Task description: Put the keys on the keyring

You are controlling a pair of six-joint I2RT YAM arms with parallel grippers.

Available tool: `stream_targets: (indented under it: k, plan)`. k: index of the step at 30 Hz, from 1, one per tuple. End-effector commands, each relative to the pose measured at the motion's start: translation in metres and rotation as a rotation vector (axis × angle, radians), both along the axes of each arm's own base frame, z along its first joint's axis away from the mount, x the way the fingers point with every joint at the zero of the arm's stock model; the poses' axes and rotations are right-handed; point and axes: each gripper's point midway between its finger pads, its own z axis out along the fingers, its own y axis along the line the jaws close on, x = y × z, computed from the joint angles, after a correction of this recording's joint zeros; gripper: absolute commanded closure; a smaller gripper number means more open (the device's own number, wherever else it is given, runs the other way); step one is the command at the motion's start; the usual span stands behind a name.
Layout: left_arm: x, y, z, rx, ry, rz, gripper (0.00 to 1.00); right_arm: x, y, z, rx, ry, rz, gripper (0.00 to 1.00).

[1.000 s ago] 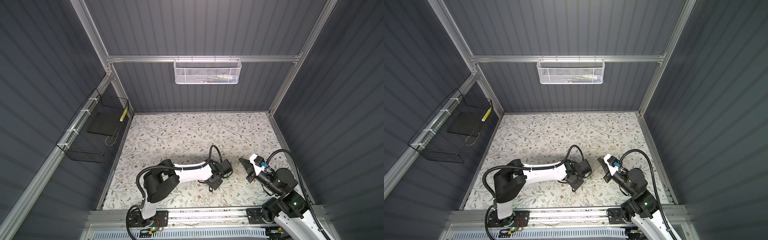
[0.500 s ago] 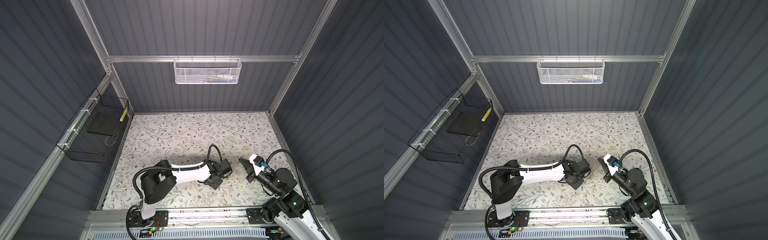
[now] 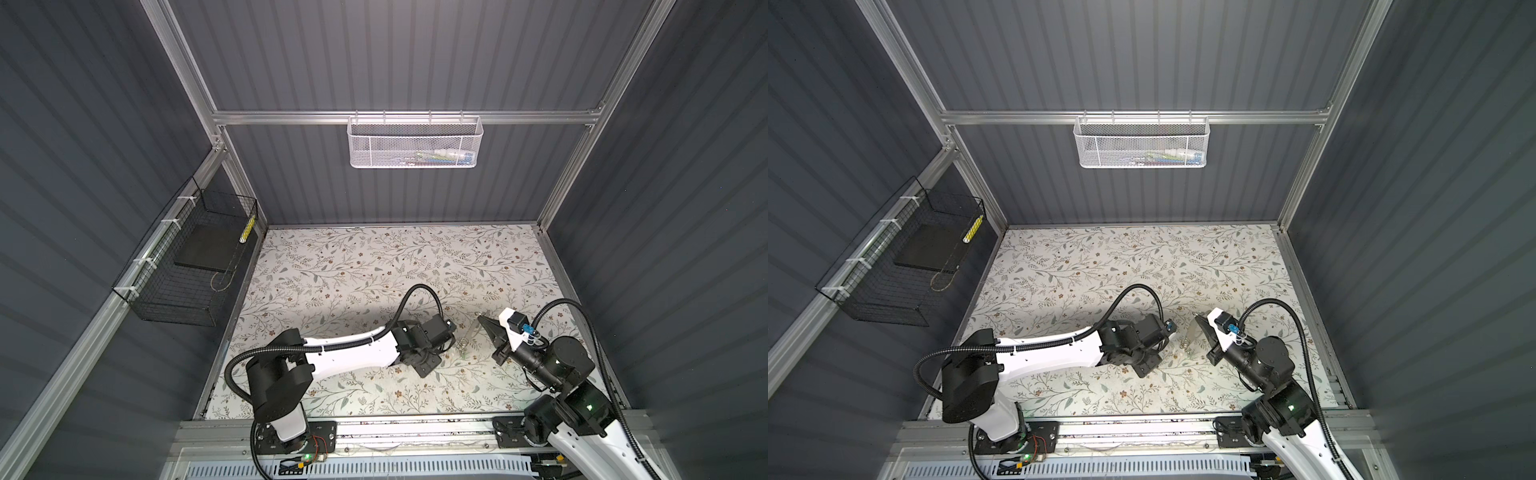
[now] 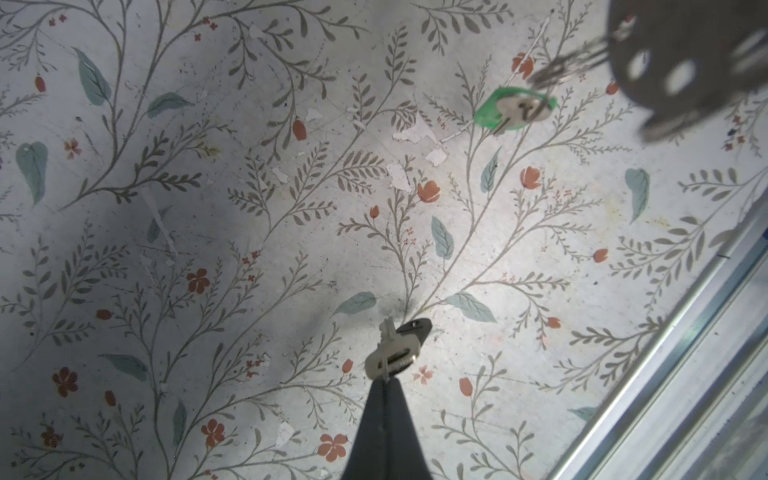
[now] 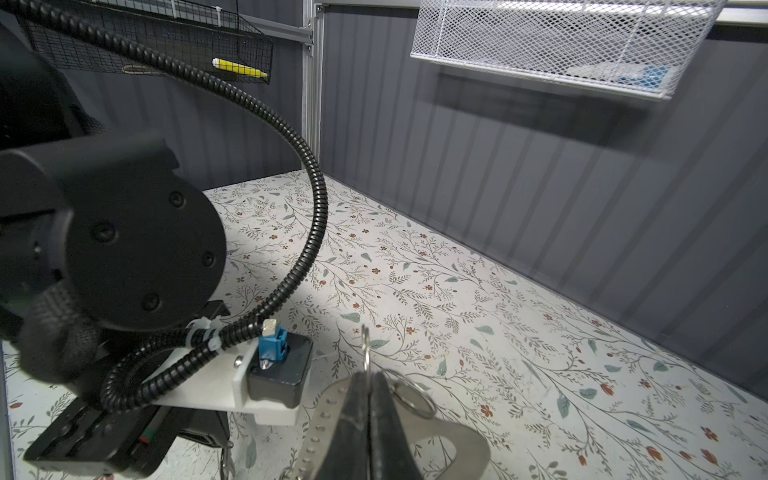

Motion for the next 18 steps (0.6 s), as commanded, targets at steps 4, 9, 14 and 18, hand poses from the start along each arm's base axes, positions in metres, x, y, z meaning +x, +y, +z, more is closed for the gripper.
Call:
stream_targets:
  k: [4,9,14,18]
  plan:
    - [-0.003,-0.005,0.033,-0.167,-0.104,-0.095,1.0,0.001,0.003,0.003,0.005,0.0,0.01,0.95]
    - [-0.004,-0.001,0.062,-0.27,-0.212,-0.17,1.0,-0.004,0.016,-0.005,-0.015,0.032,0.097,0.97]
    - [0.006,0.009,0.09,-0.355,-0.292,-0.213,1.0,-0.009,0.037,-0.012,-0.037,0.105,0.227,0.97]
    - [0.021,0.021,0.111,-0.424,-0.309,-0.215,1.0,-0.005,0.044,-0.015,-0.061,0.144,0.253,0.97]
